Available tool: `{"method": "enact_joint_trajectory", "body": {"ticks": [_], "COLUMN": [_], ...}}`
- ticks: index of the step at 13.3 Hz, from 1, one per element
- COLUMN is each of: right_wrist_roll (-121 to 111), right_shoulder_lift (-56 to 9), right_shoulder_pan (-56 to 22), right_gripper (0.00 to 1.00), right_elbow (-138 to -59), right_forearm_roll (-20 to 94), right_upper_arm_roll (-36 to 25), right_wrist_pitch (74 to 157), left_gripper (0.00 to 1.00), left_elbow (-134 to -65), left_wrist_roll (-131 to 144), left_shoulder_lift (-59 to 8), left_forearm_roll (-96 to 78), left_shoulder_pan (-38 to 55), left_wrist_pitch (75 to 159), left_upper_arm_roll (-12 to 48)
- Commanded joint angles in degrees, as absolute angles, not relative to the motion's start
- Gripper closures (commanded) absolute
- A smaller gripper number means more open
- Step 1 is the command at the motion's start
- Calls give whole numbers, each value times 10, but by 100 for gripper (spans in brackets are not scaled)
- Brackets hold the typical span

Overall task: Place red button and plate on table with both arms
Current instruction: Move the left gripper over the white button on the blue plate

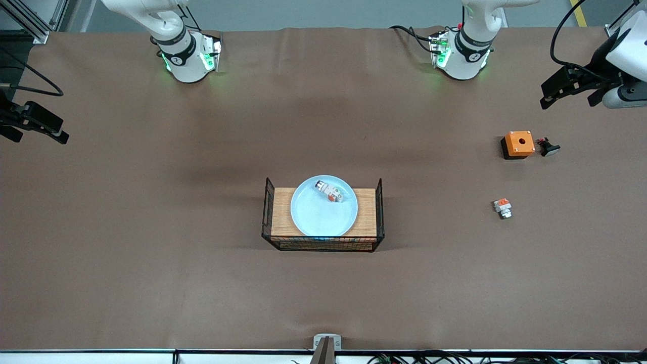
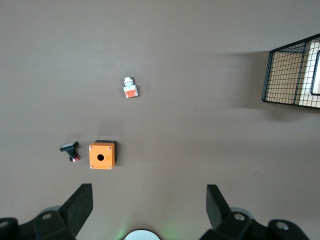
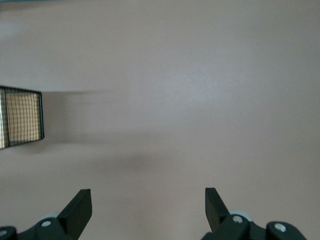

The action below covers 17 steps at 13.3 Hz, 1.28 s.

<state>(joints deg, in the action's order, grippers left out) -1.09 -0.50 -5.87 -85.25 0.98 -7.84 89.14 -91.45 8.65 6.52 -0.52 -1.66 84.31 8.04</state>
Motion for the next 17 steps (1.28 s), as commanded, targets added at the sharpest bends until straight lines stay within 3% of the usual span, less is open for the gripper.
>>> {"method": "enact_joint_trajectory", "body": {"ticks": [1, 8, 13, 17], "right_wrist_roll": [-35, -35, -35, -35], "right_shoulder_lift": [-11, -11, -11, -11], "right_shoulder_pan": [-58, -60, -61, -60], "right_gripper": [0, 0, 0, 0], "right_elbow": [-838, -838, -838, -838], "right_forearm_roll": [-1, -4, -5, -6], "right_upper_arm_roll": [-79, -79, -79, -79], "right_wrist_pitch": [886, 886, 886, 886], "left_gripper": [0, 0, 0, 0], "left_elbow": [-898, -851, -777, -766], "left_wrist_roll": [79, 125, 335, 505], "left_shoulder_lift": [57, -1, -104, -166], "left_forearm_roll": [5, -9, -8, -7], "left_shoulder_pan": [-15, 11, 100, 189], "left_wrist_pitch": [838, 838, 841, 929], "left_upper_arm_roll": [80, 102, 142, 141]}}
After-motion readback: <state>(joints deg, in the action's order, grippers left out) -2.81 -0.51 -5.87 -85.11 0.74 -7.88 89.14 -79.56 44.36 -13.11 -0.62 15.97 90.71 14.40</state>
